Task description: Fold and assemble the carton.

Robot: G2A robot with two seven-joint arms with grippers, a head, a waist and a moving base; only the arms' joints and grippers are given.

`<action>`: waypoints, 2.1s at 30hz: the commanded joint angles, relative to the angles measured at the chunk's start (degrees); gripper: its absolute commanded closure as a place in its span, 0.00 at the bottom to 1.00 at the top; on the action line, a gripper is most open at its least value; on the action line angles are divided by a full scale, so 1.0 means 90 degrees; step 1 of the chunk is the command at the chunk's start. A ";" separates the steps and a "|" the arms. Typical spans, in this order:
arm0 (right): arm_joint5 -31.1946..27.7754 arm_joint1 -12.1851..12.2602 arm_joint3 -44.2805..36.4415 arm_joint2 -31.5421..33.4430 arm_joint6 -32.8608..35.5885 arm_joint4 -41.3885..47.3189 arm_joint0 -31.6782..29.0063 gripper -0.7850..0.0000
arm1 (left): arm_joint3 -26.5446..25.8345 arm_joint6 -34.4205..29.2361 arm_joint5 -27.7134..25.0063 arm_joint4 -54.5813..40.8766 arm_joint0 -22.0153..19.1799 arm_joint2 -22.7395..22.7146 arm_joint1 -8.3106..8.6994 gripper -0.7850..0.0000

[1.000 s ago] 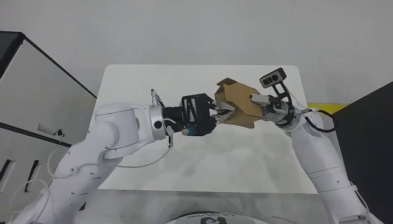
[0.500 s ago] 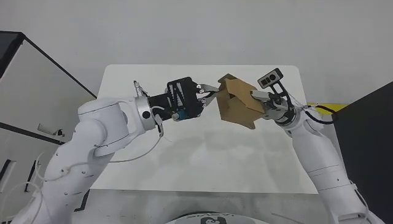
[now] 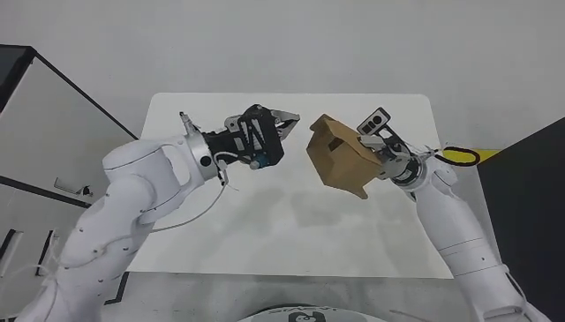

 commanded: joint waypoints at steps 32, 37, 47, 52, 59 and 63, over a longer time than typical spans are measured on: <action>-0.0150 -0.0032 -0.0004 -0.0023 -0.0103 -0.0116 -0.0019 1.00 | 0.0116 0.0042 -0.0158 -0.0286 -0.0465 0.0840 -0.0171 1.00; -0.0207 -0.0037 -0.0015 -0.0023 -0.0072 -0.0121 -0.0028 1.00 | 0.0139 0.0039 -0.0246 -0.0320 -0.0429 0.0877 -0.0175 1.00; -0.0273 -0.0047 -0.0032 -0.0018 -0.0023 -0.0117 -0.0034 1.00 | 0.0218 0.0061 -0.0231 -0.0322 -0.0516 0.0981 -0.0211 1.00; -0.0339 -0.0048 -0.0008 0.0012 -0.0055 -0.0143 -0.0032 1.00 | 0.0177 0.0051 -0.0225 -0.0347 -0.0505 0.0867 -0.0205 1.00; -0.0353 -0.0054 -0.0005 0.0009 -0.0069 -0.0165 -0.0021 1.00 | 0.0260 0.0113 -0.0256 -0.0361 -0.0457 0.0905 -0.0214 1.00; -0.0357 -0.0060 0.0011 0.0001 -0.0068 -0.0167 -0.0007 1.00 | 0.0304 0.0146 -0.0247 -0.0326 -0.0476 0.0948 -0.0226 1.00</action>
